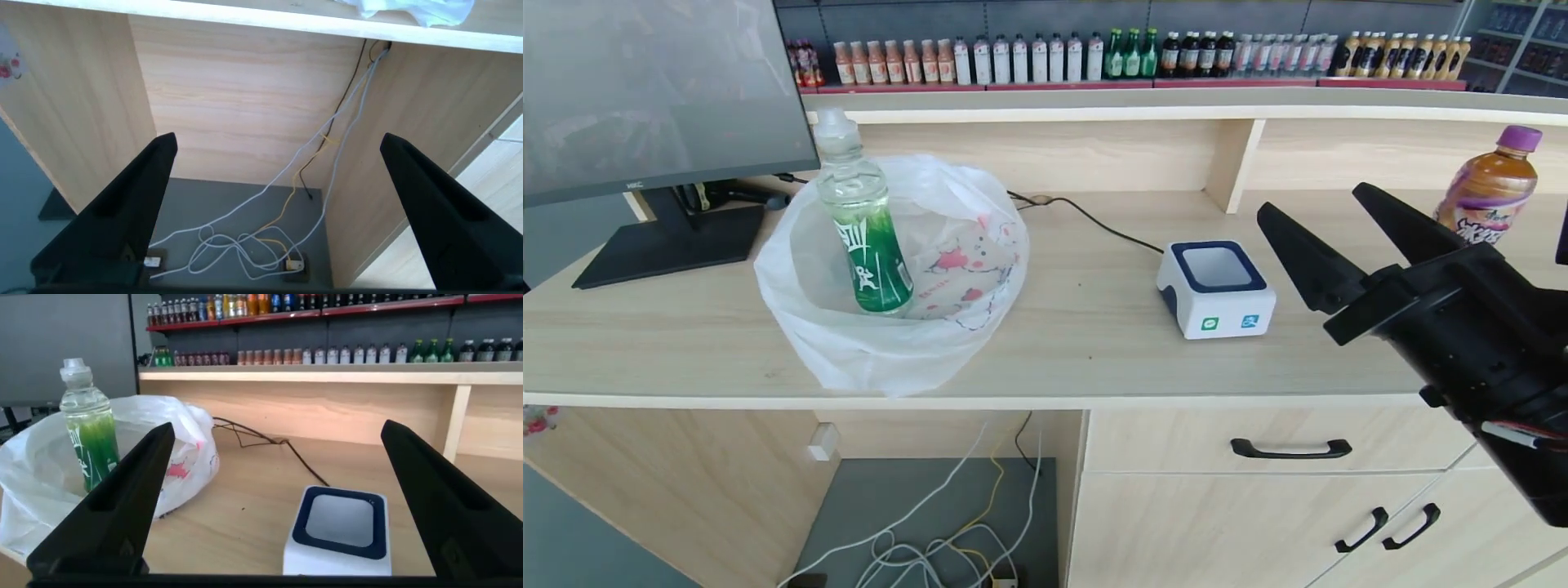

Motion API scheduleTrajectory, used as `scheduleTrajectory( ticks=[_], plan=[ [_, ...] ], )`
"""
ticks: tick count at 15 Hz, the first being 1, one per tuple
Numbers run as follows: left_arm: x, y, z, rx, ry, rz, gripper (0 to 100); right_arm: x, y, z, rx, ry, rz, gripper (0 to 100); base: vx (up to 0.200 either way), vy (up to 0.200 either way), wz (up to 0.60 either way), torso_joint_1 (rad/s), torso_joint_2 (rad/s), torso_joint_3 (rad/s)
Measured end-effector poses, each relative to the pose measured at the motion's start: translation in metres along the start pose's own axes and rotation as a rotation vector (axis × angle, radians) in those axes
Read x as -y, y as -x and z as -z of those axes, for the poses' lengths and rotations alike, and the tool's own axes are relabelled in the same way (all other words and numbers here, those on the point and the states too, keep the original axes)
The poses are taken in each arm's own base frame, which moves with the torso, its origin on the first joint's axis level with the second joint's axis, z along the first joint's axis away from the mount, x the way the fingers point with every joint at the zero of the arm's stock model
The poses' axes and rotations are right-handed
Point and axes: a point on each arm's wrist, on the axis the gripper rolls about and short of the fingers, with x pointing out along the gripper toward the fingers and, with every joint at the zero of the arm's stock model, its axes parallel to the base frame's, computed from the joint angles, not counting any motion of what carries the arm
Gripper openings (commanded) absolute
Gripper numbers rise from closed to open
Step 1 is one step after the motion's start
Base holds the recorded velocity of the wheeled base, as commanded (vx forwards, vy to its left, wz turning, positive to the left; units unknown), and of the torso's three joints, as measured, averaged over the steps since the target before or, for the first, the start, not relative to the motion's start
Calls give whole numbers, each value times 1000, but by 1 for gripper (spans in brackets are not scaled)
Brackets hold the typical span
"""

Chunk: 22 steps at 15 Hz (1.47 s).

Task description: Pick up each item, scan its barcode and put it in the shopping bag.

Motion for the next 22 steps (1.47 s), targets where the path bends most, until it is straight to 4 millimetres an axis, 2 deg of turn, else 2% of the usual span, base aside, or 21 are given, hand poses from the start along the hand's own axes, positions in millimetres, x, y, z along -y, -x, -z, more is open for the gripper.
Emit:
scheduleTrajectory(
  ticks=[18,22],
  plan=[
    [0,0,0,0,-1,0,100,1,0,6,-23,6,4,100,0,-200,0,1,1,2],
    [0,0,0,1,-2,0,100,1,-1,7,-24,6,5,100,0,0,0,0,0,0]
  ],
)
